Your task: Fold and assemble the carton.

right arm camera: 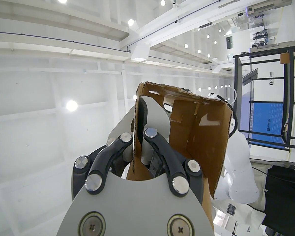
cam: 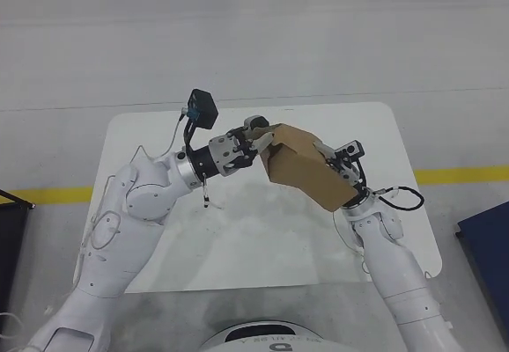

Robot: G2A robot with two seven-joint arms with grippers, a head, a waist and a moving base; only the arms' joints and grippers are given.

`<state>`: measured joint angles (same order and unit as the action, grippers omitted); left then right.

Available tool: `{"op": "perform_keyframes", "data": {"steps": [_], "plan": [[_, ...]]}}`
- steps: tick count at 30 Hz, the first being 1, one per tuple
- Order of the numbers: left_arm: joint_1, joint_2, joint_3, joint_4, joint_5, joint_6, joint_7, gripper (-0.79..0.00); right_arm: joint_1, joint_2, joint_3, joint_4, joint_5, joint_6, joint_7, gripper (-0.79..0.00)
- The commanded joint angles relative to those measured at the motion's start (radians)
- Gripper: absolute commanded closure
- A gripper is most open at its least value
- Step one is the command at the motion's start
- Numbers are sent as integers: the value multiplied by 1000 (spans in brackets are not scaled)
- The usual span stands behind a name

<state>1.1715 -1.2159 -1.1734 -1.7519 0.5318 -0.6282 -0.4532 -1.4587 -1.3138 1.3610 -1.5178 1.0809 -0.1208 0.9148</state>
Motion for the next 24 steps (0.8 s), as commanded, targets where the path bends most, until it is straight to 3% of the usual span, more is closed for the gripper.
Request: {"op": "perform_keyframes", "data": {"steps": [1,10,24], "plan": [[-3,-1,10,-2,20,10,2,-354,0,0,-1,0,-2,1,2,0],[-9,-5,60,-13,134,68,23,-351,-3,-1,-4,5,0,-4,1,0],[48,7,27,-75,191,90,49,-354,2,-3,-9,21,-1,-12,-18,0]]}}
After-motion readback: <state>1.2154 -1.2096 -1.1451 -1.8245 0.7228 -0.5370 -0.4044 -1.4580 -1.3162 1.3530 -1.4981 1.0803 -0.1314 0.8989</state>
